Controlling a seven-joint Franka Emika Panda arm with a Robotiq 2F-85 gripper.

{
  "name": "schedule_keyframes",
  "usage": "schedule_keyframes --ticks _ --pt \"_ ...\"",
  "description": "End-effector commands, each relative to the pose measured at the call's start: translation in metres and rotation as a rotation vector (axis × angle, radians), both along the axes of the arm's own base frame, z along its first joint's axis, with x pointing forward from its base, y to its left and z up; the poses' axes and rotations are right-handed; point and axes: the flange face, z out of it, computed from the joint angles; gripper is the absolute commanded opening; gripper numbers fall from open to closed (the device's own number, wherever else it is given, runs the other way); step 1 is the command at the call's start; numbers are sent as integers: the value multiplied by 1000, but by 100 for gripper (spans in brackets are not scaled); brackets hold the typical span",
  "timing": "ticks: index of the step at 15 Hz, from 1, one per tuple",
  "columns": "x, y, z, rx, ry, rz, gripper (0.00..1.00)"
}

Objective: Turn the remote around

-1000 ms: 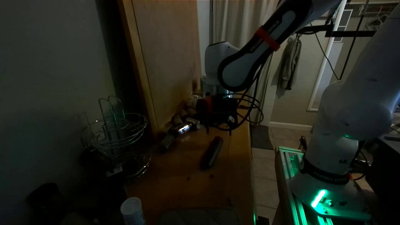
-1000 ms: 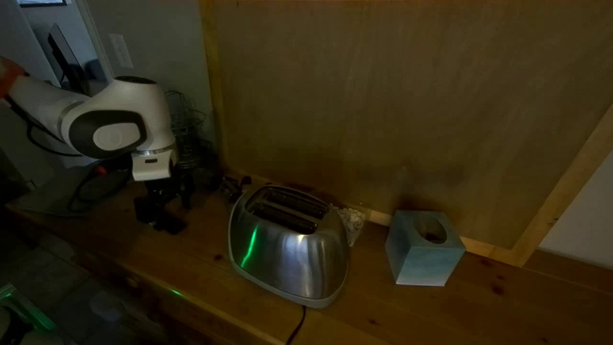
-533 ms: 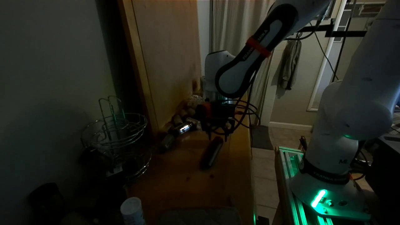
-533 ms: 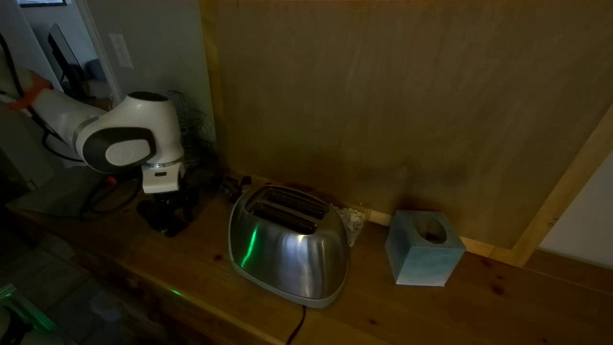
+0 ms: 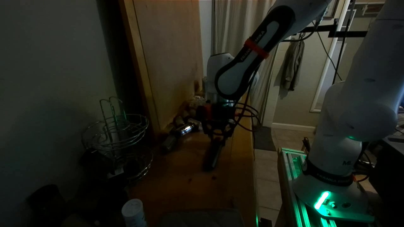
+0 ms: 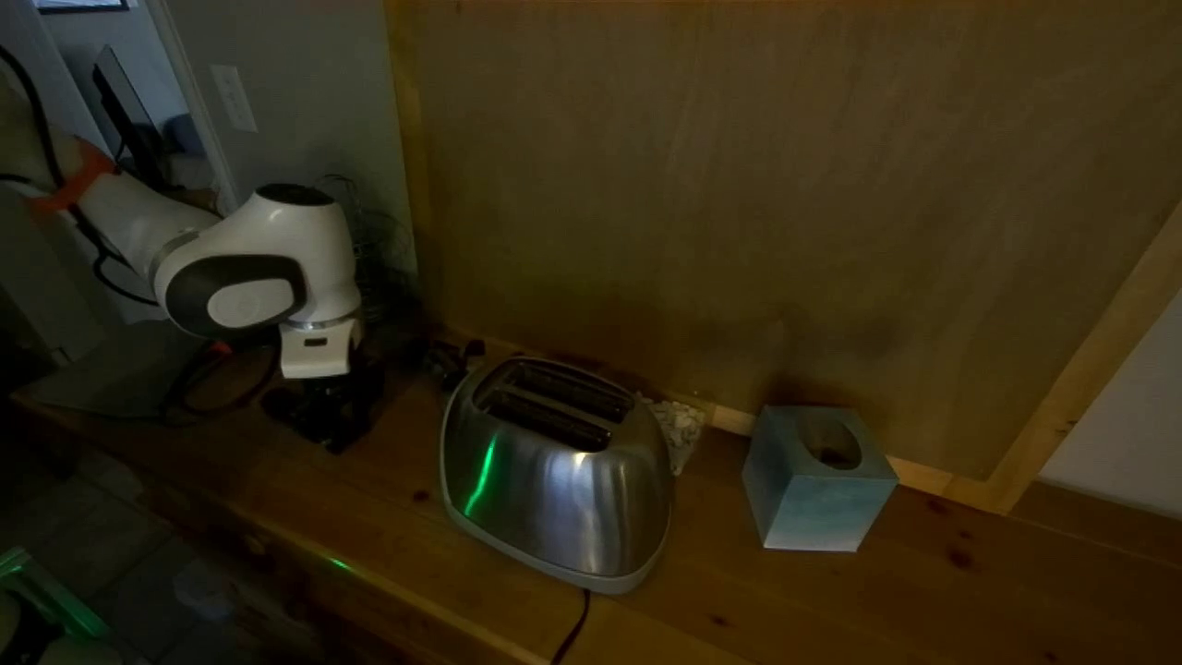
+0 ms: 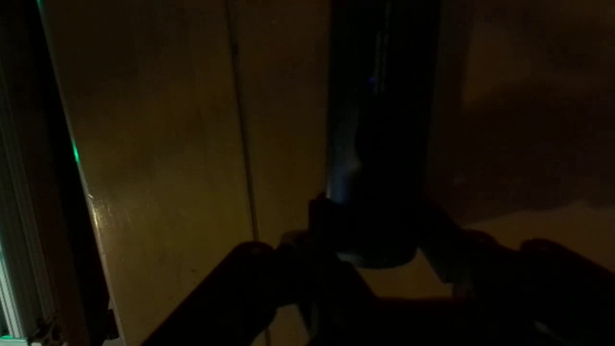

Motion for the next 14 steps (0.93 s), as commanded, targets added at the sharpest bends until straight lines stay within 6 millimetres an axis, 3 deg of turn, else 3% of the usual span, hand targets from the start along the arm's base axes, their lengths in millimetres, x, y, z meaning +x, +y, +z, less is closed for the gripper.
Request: schedule_keyframes --ticks 1,14 --pt "-2 3 0 10 -17 0 24" --pt "5 35 39 -3 -77 63 24"
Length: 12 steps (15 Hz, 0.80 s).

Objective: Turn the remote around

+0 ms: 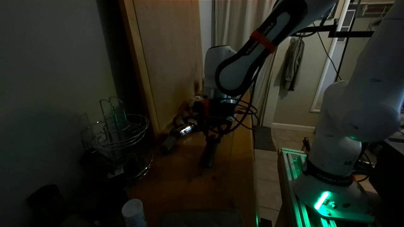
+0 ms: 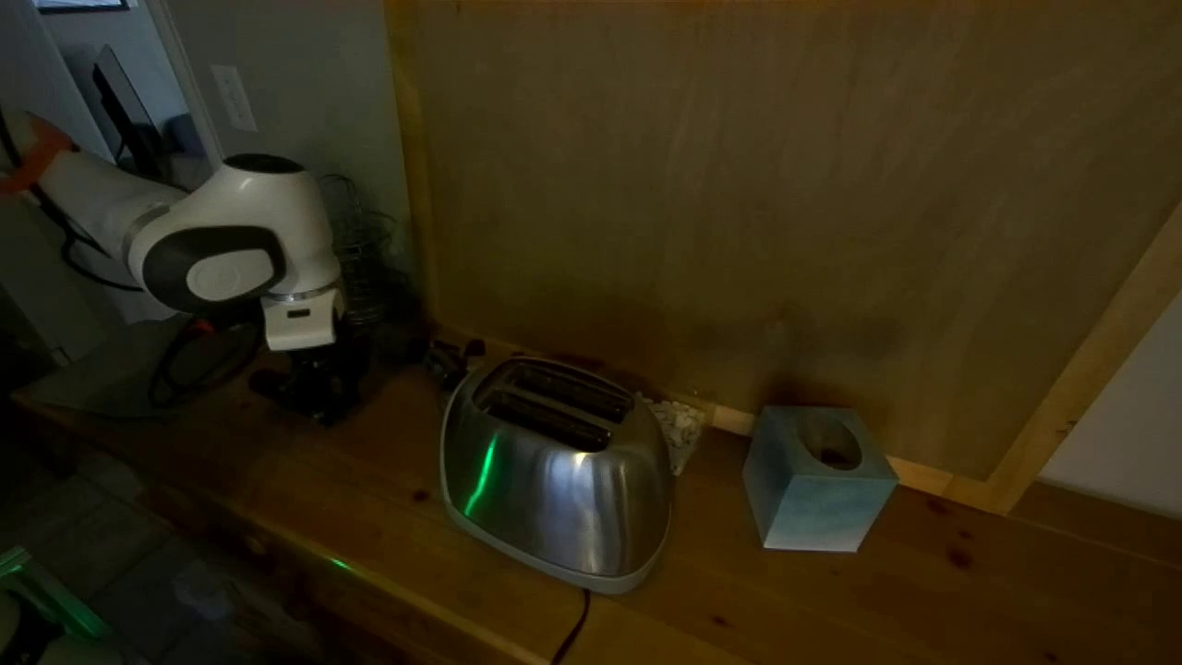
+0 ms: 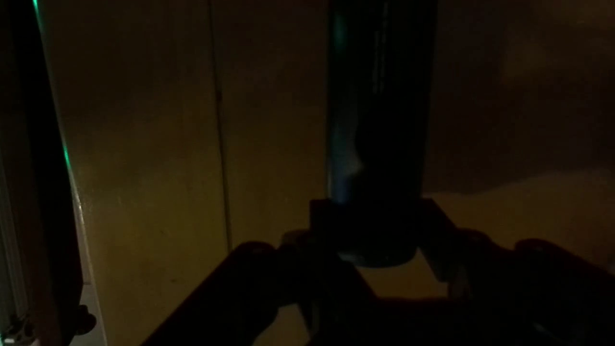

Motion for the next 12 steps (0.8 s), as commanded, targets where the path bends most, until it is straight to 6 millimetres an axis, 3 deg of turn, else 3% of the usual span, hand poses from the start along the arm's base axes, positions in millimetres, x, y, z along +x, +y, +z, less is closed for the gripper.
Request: schedule_keyframes --ticks 1,10,11,12 --pt "-1 8 11 15 -13 2 24" --pt "-4 25 -31 57 75 1 24" --pt "-5 24 -34 57 82 3 74" --pt "-4 23 -34 55 78 3 75"
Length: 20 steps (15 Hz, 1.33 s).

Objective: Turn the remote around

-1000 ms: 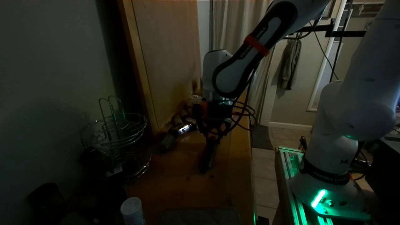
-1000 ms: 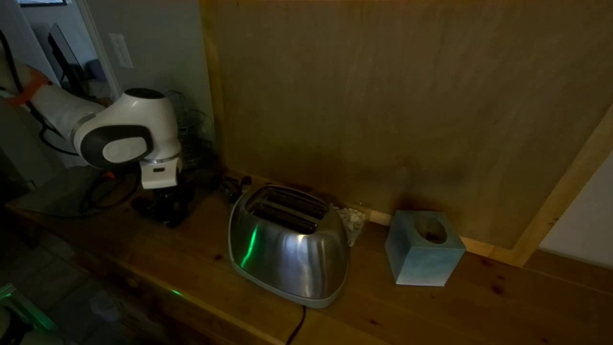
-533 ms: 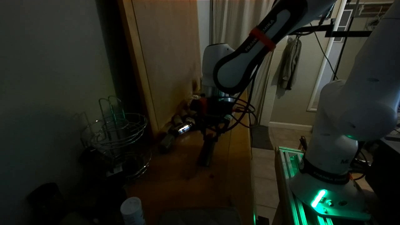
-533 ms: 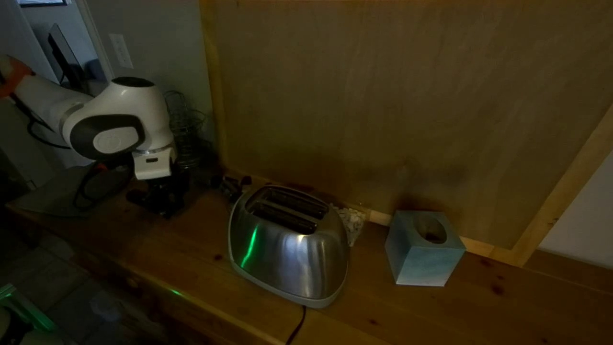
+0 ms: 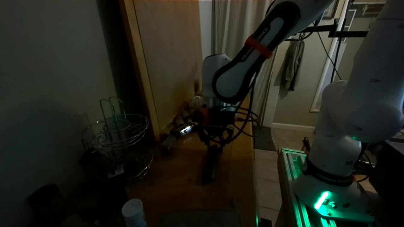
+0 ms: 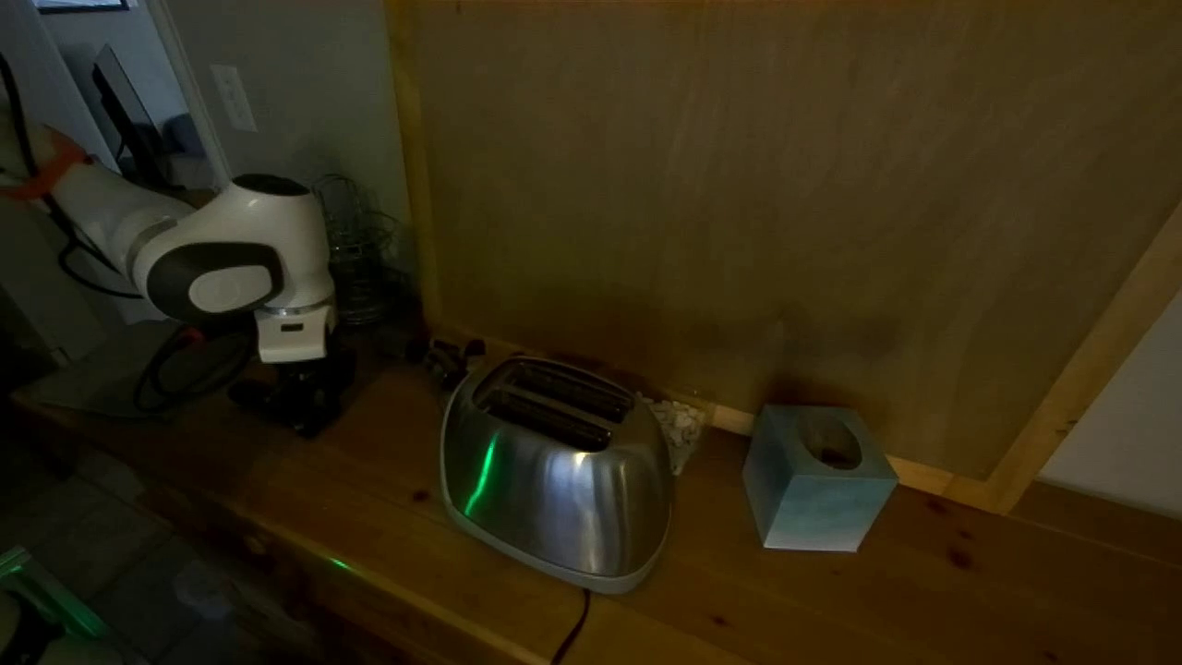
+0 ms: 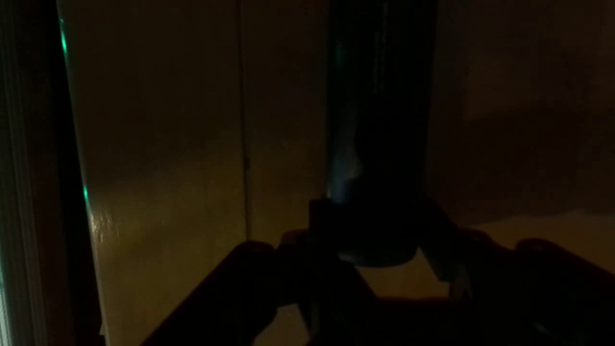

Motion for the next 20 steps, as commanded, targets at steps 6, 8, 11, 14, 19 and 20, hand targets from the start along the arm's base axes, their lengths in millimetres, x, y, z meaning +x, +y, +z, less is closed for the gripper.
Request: schedule_keyframes --ticks 6,8,11,14,19,20 --pt "1 -12 0 1 -17 -32 100" --pt "1 -16 -1 3 -19 -41 100" --pt "1 -21 -2 6 -22 -55 68" --pt "1 -23 -2 10 -28 -65 44" --pt "2 -25 5 13 -40 -71 12" --pt "2 -25 6 13 -39 -74 5"
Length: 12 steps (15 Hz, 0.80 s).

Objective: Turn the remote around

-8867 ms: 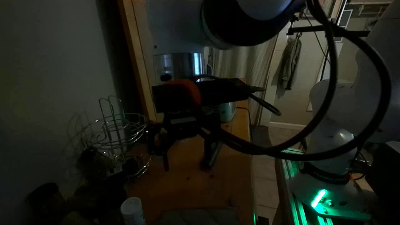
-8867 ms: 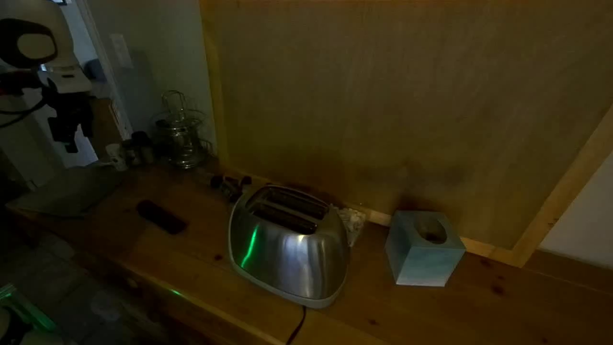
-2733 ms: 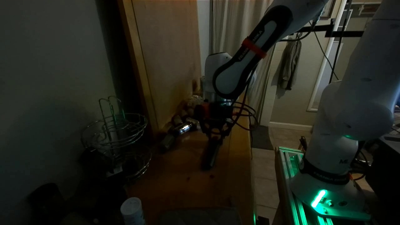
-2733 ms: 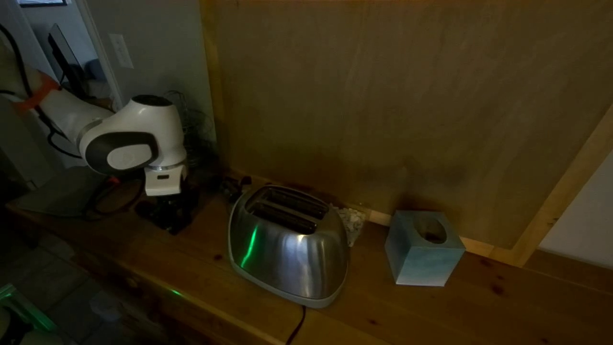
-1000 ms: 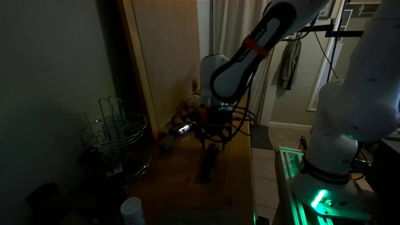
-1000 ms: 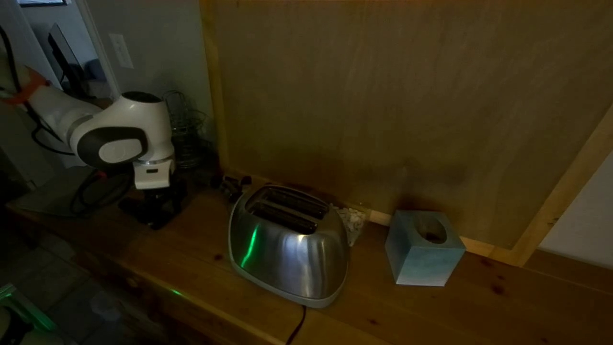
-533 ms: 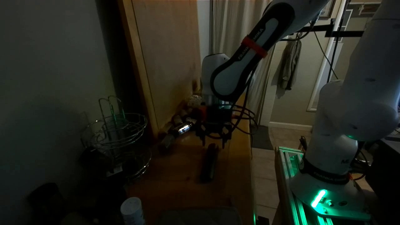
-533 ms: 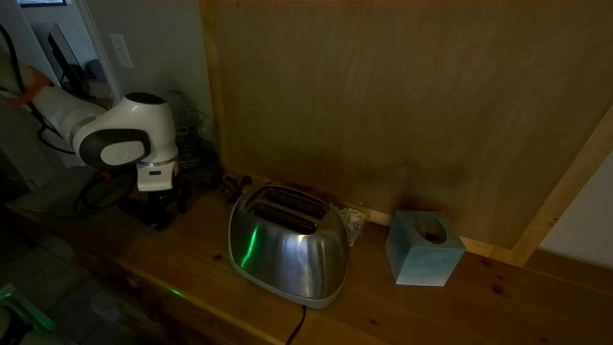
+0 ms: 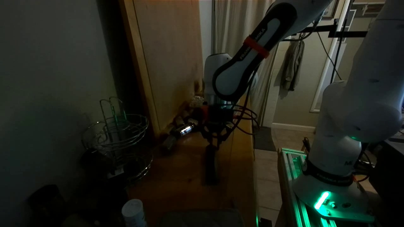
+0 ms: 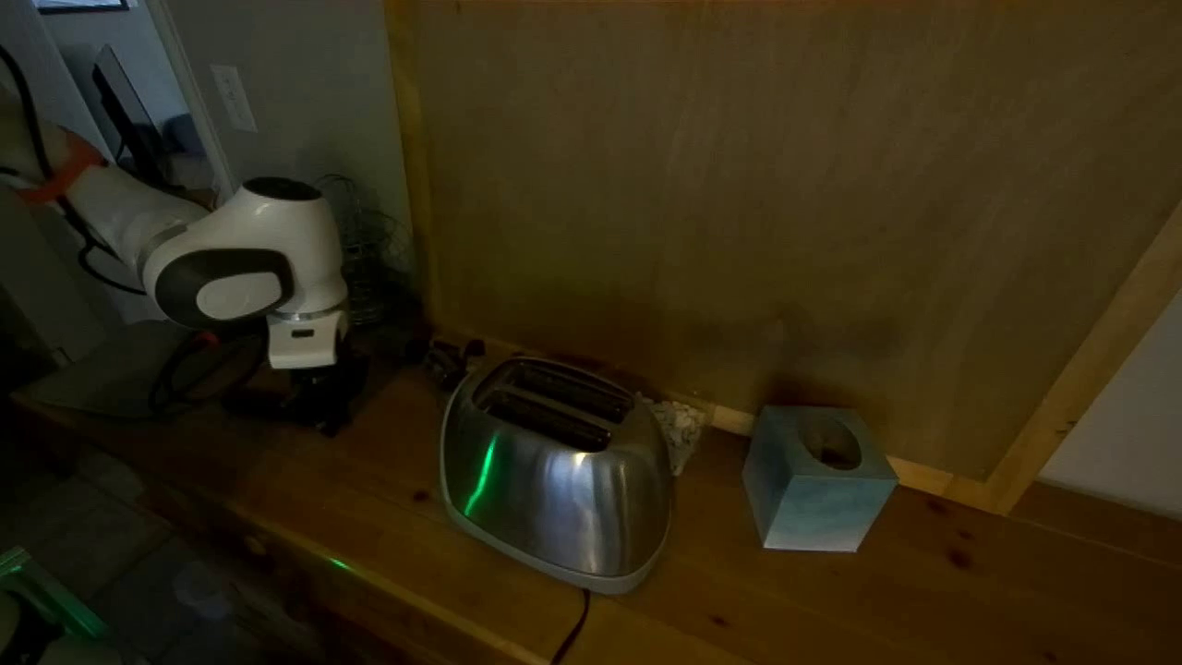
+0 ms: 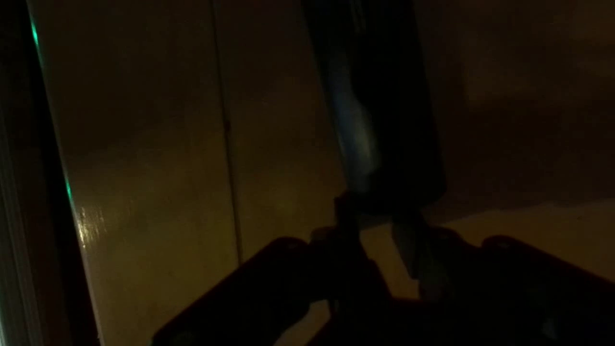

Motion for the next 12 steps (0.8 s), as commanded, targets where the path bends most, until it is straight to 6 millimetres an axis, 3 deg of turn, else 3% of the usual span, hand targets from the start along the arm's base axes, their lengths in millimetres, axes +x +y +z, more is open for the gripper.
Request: schedule_keyframes --ticks 1,3,4,6,12 --pt "1 -3 7 10 -14 -14 0" --pt "0 -4 9 6 -16 -16 5" --pt "1 -5 10 5 -25 -17 30" --pt "2 -4 11 2 -35 -9 32" --pt "3 1 8 -4 -39 22 74"
